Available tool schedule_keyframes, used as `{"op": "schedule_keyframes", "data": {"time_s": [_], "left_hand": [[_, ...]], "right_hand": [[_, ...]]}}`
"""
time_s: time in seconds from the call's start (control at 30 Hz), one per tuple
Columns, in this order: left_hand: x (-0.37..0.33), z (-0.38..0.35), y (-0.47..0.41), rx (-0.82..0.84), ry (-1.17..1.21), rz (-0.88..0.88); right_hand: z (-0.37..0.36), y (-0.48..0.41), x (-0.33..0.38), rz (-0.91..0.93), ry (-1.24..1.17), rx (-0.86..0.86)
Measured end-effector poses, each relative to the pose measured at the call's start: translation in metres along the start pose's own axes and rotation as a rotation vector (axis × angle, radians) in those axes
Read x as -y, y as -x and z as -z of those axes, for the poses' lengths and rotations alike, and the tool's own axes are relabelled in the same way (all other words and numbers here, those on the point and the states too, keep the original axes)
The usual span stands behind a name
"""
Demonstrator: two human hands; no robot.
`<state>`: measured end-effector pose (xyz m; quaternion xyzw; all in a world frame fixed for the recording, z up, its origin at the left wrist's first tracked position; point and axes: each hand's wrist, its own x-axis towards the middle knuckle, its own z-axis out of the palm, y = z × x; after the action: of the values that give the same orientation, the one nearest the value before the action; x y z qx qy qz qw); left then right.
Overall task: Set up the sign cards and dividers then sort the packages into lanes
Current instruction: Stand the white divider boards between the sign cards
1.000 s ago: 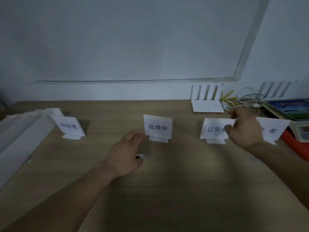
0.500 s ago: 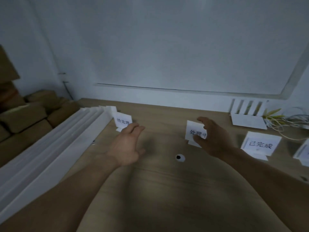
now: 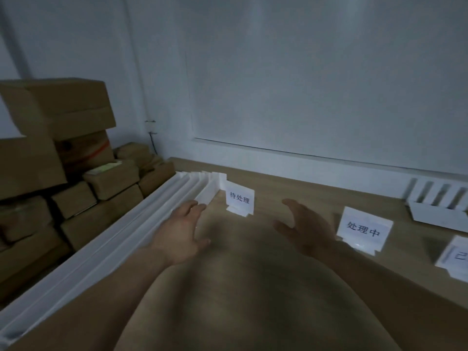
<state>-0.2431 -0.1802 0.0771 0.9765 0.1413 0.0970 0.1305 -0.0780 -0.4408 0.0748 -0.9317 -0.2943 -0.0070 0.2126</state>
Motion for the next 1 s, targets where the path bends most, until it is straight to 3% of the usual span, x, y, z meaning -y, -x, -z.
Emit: {"op": "schedule_keyframes", "data": {"time_s": [0.3, 0.43, 0.63, 1.0], "left_hand": [[0.209, 0.002, -0.014, 0.113, -0.037, 0.003], [0.268, -0.004, -0.016, 0.154, -0.045, -0.007], [0.296, -0.014, -0.020, 0.221, -0.045, -0.051], [0.300, -0.047, -0.015, 0.334, 0.029, -0.062]], "right_hand": [[-0.152, -0.064, 0.182, -0.177, -0.139, 0.201], [-0.224, -0.081, 0.244, -0.232, -0.161, 0.304], [-0.282, -0.084, 0.290, -0.304, -0.200, 0.447], [-0.320, -0.094, 0.301, -0.350, -0.179, 0.453]]}}
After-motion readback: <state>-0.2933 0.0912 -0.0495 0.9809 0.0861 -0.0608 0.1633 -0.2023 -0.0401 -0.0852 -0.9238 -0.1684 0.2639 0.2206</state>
